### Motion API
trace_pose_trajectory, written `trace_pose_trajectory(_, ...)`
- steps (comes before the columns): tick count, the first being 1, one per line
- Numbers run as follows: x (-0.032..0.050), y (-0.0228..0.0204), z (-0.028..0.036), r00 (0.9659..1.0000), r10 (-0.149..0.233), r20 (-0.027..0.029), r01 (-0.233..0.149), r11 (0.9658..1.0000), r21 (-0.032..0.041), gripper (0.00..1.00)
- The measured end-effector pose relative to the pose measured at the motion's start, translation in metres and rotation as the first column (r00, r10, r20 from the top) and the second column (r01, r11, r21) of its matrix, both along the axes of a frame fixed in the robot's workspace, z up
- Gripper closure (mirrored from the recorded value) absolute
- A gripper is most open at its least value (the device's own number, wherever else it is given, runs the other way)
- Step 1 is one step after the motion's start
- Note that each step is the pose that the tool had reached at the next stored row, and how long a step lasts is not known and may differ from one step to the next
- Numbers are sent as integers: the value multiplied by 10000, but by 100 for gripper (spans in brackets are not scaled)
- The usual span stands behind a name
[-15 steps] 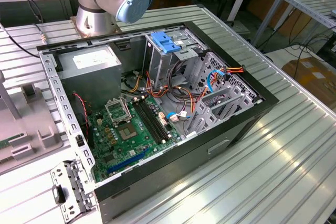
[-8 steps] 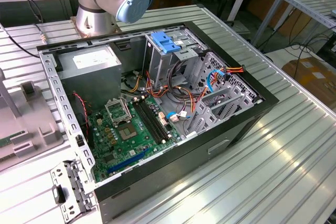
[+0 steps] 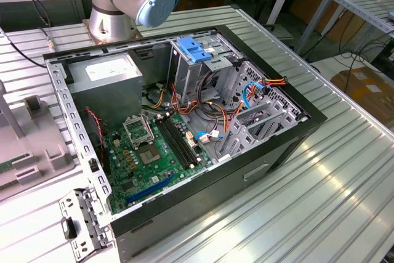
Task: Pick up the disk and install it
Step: 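Pick up the disk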
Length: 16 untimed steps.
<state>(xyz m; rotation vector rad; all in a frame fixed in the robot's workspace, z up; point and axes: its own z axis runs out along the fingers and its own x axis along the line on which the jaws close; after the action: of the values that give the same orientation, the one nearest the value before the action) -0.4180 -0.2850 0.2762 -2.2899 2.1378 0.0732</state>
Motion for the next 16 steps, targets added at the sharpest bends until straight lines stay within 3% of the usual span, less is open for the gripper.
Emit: trace_pose_trajectory(16, 0, 0, 48, 10000, 0, 2, 0, 10000, 0, 63)
